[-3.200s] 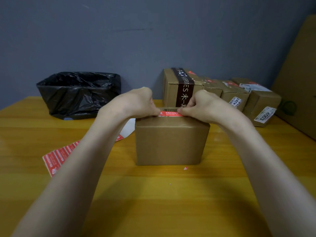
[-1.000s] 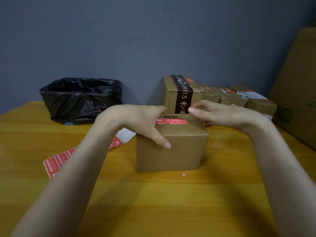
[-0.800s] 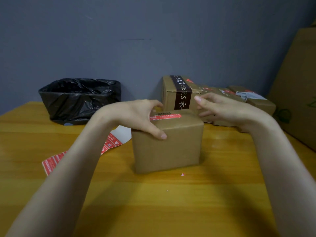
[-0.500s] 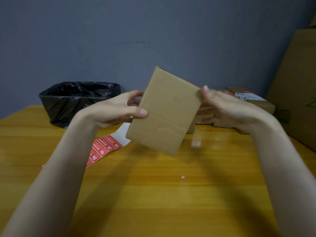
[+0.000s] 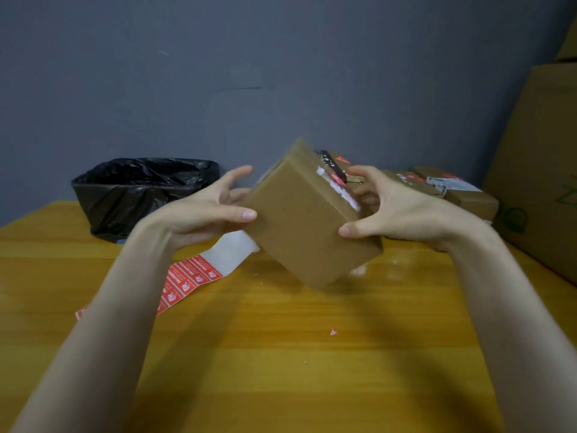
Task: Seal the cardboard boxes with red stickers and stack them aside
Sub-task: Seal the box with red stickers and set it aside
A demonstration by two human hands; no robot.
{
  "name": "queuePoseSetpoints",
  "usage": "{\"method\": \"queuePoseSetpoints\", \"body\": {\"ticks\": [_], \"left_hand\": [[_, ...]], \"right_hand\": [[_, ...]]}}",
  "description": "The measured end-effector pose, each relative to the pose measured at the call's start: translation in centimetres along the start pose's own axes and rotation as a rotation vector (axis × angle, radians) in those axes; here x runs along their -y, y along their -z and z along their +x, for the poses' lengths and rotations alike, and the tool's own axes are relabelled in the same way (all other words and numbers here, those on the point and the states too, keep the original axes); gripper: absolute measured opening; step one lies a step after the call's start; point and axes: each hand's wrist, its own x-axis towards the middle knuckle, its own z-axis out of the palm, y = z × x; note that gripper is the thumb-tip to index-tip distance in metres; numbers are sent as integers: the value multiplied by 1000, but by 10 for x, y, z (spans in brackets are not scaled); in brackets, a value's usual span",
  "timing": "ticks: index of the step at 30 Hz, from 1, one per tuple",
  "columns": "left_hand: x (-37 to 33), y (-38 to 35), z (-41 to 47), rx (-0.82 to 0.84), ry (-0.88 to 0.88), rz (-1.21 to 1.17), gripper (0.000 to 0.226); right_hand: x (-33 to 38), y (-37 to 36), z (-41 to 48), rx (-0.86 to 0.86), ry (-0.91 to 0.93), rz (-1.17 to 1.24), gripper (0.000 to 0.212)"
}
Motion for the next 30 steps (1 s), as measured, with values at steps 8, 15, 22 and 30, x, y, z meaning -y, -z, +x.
{"method": "queuePoseSetpoints", "body": {"ticks": [8,15,22,30], "left_hand": [[-16,-19,-6,102,41,442,94],[-14,-35,11,-109,32,620,64],[-13,-31,11,-99,78,751,56],[-18,-40,7,-71,96,910,58]], "right_hand": [[6,-6,-1,4,75,-285,101],[0,-15,5,4,181,-410,107],[-3,-24,10,15,251,-477,107],[-8,-22,11,113,206,-444,107]]}}
